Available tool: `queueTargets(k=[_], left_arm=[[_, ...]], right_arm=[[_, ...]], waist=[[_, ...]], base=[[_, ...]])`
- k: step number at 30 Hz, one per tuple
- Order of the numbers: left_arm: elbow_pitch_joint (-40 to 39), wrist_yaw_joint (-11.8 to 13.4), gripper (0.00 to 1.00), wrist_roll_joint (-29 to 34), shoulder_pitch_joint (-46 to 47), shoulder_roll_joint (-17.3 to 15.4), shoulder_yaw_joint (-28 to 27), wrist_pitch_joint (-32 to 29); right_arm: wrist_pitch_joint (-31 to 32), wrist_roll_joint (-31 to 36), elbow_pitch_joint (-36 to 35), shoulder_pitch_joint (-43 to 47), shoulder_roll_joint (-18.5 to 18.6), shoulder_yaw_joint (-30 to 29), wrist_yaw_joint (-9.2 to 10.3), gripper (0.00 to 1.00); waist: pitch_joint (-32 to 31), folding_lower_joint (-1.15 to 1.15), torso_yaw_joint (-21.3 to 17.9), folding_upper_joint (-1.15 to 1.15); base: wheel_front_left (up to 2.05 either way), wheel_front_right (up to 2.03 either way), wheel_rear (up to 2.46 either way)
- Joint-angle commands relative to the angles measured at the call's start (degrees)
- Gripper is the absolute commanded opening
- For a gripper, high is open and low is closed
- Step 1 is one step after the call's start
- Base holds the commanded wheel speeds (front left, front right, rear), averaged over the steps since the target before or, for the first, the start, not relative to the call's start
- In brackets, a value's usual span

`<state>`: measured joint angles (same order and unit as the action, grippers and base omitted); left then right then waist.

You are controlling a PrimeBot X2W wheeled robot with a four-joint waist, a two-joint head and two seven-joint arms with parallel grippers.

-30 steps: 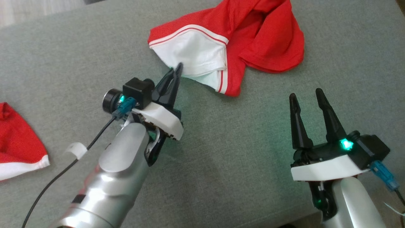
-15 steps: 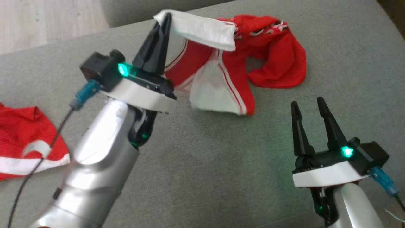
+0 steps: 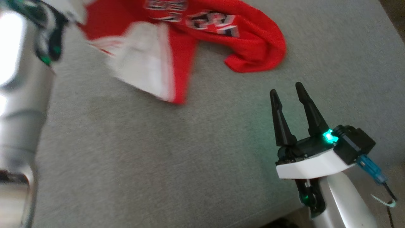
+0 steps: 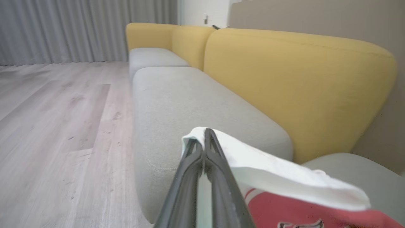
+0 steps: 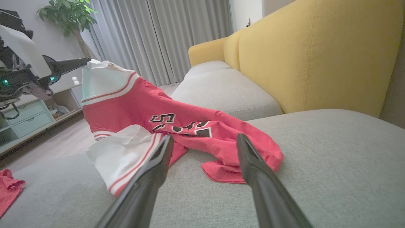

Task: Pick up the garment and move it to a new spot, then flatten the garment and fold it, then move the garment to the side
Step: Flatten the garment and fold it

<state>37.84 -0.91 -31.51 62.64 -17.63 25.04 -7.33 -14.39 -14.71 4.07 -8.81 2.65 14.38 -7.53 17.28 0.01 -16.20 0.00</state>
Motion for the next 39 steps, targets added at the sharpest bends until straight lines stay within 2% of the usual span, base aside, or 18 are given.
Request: queueTargets(k=[1,5,8,13,19,22,25,26,33,39], left_arm=[[1.5,2.1,1.00,0.4,5.3,-2.4,-3.2,0.4],[9.1,6.8,1.00,0.5,10.7,-1.4,-5.9,4.4],[13.6,7.7,1.00,0.6,12.4,0.0,-6.0,7.0],[18.0,4.3,1.00,1.8,12.8,2.7,-3.7,14.0],[18.1,0.4,1.00,5.1,8.2,4.4,0.7,20.8],[15.4,0.3,1.00,7.2,3.8,4.7,2.5,22.1],[8.6,2.2,1.00,9.6,-2.6,4.8,2.8,22.3],[8.6,2.2,1.00,9.6,-2.6,4.8,2.8,22.3],[-9.7,7.5,1.00,15.9,-24.3,4.3,3.2,22.3],[-17.5,12.0,1.00,19.1,-37.6,5.7,3.4,22.3]], right_arm=[[-0.6,-0.6,-2.1,-1.5,0.2,1.8,0.04,1.00],[-0.6,-1.5,-2.4,-2.1,0.2,2.4,0.04,1.00],[-0.6,-1.6,-2.5,-2.0,0.2,2.5,0.04,1.00],[-0.6,-0.4,-2.0,-1.9,0.2,1.4,0.04,1.00],[-0.6,1.4,-2.1,-1.3,0.2,-1.0,0.04,1.00],[-0.6,2.5,-2.2,-0.4,0.2,-2.3,0.04,1.00],[-0.6,3.7,-2.2,0.6,0.2,-4.0,0.04,1.00],[-0.6,3.7,-2.2,0.6,0.2,-4.0,0.04,1.00],[-0.6,6.9,-2.4,2.8,0.2,-6.5,0.04,1.00],[-0.6,7.8,-2.7,4.3,0.2,-8.0,0.04,1.00]], waist=[[3.3,-0.01,-3.4,0.00],[4.9,-0.01,-4.6,0.00],[5.3,-0.01,-4.6,0.00],[4.0,-0.01,-2.4,0.00],[0.5,-0.01,1.7,0.00],[-1.4,-0.01,4.1,0.00],[-3.6,-0.01,6.9,0.00],[-3.6,-0.01,6.9,0.00],[-7.2,-0.01,12.3,0.00],[-8.4,-0.01,15.1,0.00]], base=[[0.00,0.00,0.00],[0.00,0.00,0.00],[0.00,0.00,0.00],[0.00,0.00,0.00],[0.00,0.00,0.00],[0.00,0.00,0.00],[0.00,0.00,0.00],[0.00,0.00,0.00],[0.00,0.00,0.00],[0.00,0.00,0.00]])
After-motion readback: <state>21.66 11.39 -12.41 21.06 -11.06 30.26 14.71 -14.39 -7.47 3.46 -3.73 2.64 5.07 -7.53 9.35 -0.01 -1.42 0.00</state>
